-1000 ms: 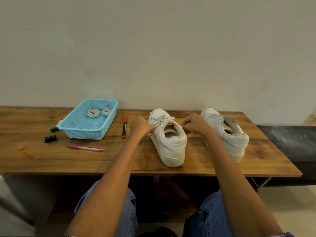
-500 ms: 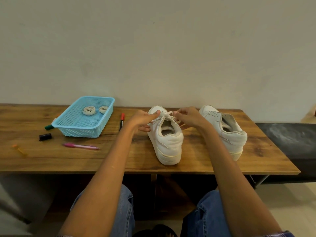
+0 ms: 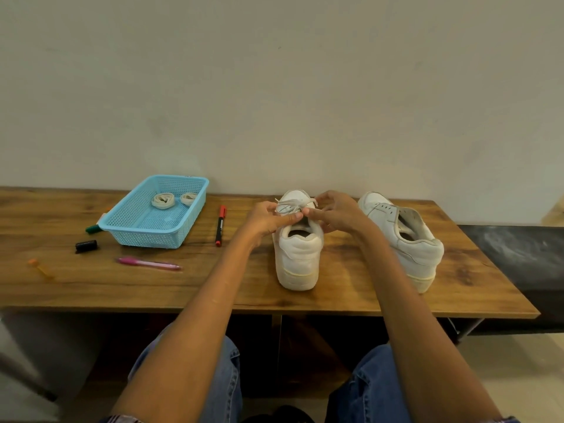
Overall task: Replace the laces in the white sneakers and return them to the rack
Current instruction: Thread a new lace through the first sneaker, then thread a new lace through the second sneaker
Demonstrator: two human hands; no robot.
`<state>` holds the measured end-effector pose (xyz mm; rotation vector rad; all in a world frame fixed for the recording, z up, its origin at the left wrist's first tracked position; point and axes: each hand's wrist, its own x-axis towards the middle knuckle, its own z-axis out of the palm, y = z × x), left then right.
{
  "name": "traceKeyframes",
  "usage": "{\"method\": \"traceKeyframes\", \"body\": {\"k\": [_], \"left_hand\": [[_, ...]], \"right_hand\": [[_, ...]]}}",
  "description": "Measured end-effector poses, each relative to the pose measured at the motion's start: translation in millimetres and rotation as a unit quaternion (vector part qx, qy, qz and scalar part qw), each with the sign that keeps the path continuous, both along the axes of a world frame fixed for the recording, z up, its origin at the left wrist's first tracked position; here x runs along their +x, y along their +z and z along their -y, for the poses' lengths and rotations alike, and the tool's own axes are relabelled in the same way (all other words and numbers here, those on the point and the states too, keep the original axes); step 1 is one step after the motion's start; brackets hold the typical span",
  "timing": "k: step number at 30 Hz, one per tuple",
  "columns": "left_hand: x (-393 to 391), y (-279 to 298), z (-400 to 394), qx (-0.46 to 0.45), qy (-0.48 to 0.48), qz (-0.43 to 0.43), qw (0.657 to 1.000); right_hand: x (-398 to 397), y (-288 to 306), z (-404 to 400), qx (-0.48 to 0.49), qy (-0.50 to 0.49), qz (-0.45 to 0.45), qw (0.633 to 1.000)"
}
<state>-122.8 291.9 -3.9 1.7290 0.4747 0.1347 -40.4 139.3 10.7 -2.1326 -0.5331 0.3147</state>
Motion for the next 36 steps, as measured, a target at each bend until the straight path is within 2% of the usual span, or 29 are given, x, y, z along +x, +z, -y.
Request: {"method": "traceKeyframes", "body": {"k": [5,18,21,24,27,29,31,36], "left_hand": [[10.5,-3.3,7.3,0.016,0.043,0.034,0.998],[14.8,-7.9,4.8,0.009,0.054,0.044,0.998],[11.8,-10.6,6.1,0.008,0.068,0.044,0.997],[5.3,-13.3,12.5,0.038,0.101,0.047,0.993],[1.9,-20.2,18.4,0.07,0.137,0.057,0.986],[-0.8,-22.6,23.6,0.076,0.177,0.067,0.979],[-9.8,-19.8,27.8,0.078,0.215,0.072,0.971],[-43.7,-9.2,6.9,0.101,0.218,0.079,0.968]], "right_hand": [[3.3,-6.0,-5.7,-0.02,-0.035,0.105,0.994],[4.5,-9.5,-4.8,0.011,-0.048,0.083,0.995],[-4.5,-16.5,-7.9,0.002,-0.086,0.131,0.988],[-18.4,-11.9,-15.2,-0.055,-0.134,0.238,0.96],[-34.2,1.0,-22.8,-0.131,-0.1,0.357,0.919],[-43.1,6.6,-28.0,-0.167,-0.054,0.392,0.903],[-47.2,11.6,-31.6,-0.196,-0.023,0.4,0.895],[-52.8,42.9,-47.2,-0.209,0.039,0.389,0.896]]}}
